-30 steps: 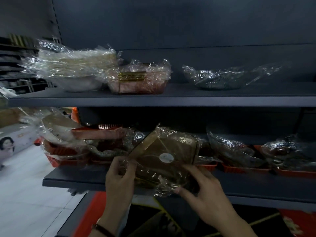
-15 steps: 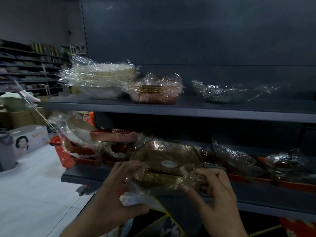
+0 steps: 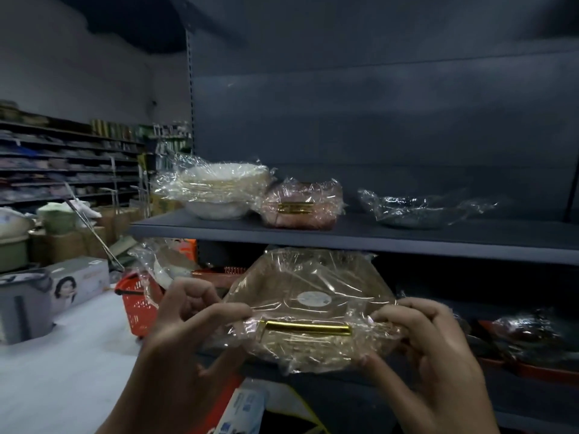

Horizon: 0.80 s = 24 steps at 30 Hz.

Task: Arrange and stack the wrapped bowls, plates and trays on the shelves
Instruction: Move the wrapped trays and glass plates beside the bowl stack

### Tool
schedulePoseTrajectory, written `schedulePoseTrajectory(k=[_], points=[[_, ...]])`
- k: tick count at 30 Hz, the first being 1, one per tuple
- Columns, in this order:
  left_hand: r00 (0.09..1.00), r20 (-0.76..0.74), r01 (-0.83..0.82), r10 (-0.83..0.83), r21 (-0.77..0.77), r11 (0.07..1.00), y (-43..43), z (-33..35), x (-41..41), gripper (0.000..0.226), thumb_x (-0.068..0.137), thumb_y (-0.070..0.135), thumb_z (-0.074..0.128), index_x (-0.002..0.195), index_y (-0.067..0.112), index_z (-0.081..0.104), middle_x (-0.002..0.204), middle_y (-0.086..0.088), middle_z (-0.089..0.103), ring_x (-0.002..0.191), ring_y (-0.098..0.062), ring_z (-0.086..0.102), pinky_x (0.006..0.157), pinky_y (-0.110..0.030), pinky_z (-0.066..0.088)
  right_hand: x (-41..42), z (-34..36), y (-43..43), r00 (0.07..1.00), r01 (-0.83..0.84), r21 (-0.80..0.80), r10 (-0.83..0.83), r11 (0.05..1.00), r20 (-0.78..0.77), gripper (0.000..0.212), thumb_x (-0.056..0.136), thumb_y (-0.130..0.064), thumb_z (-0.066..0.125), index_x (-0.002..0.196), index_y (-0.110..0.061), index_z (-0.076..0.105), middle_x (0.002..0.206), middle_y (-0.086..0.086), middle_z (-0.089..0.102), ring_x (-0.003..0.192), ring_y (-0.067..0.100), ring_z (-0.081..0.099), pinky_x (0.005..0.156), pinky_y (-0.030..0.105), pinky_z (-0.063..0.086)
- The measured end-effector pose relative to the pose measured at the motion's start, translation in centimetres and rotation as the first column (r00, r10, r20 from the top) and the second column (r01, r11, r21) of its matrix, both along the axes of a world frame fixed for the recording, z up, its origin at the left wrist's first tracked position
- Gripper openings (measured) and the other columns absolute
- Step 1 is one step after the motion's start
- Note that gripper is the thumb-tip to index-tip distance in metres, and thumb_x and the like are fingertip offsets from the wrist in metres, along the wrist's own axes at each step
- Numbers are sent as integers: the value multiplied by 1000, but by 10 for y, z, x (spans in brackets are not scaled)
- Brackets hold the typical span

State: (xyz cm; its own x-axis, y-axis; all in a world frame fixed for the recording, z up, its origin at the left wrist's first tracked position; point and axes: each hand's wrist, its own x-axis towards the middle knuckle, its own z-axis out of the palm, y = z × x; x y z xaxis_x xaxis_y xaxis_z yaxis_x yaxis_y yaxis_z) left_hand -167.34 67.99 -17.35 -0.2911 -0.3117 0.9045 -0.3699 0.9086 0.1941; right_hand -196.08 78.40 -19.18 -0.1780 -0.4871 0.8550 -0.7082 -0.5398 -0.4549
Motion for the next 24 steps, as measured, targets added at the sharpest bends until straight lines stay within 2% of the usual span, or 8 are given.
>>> schedulePoseTrajectory(k=[3,6,9,12,16,18,21,24], points=[[1000,2,-16,16,-74,997,14,21,9,27,76,49,80,101,39,75,106,0,50,90,-6,61,74,-10,51,3,19,13,1000,-19,-10,19,1000,-14,43,67,-32,92,107,-34,75,121,-6,55,91,20,73,77,33,64],[1000,-6,-2,1,-124,992,24,41,14,24,78,47,81,100,39,75,105,-2,52,87,-6,59,70,-8,47,8,39,21,999,-38,-54,38,998,-3,45,66,-34,94,107,-34,76,123,-3,57,91,22,74,75,34,65],[1000,1,-28,28,-155,988,23,65,12,25,79,45,79,100,32,79,108,0,55,95,-10,63,72,-13,52,9,60,18,997,-58,-70,61,996,36,45,72,-21,98,108,-38,76,124,-4,59,96,19,76,82,34,65],[996,0,-83,85,-209,974,6,91,2,26,82,37,86,102,24,78,105,3,57,96,-7,62,80,-9,53,10,89,3,993,-104,-51,106,993,49,48,77,-7,90,108,-39,73,123,-6,60,97,15,77,84,29,64],[994,-33,-108,104,-187,976,-25,126,-15,32,78,40,82,105,23,81,104,3,60,93,-6,62,80,-4,46,5,132,-29,1000,18,2,-18,1000,2,39,85,-25,86,111,-45,65,118,-15,62,95,-3,73,79,16,61],[991,-47,-130,124,-183,974,-47,140,-26,34,80,45,79,106,23,82,103,5,60,86,-6,63,75,-7,48,-3,151,-52,993,113,31,-112,993,-34,34,88,-35,84,114,-42,64,113,-16,66,90,-7,72,76,18,60],[987,-26,-160,158,-206,965,-93,157,-44,29,80,39,87,105,24,82,100,4,59,80,-12,62,75,-17,52,-16,171,-93,974,210,27,-206,977,-98,23,91,-36,81,105,-34,64,97,-13,72,86,1,70,79,31,58],[982,-2,-184,187,-189,965,-145,167,-58,29,76,29,94,103,24,82,97,3,60,82,-10,59,80,-2,39,-29,181,-135,963,243,78,-231,967,-136,15,94,-26,78,96,-26,63,84,-9,72,82,12,69,79,37,56]])
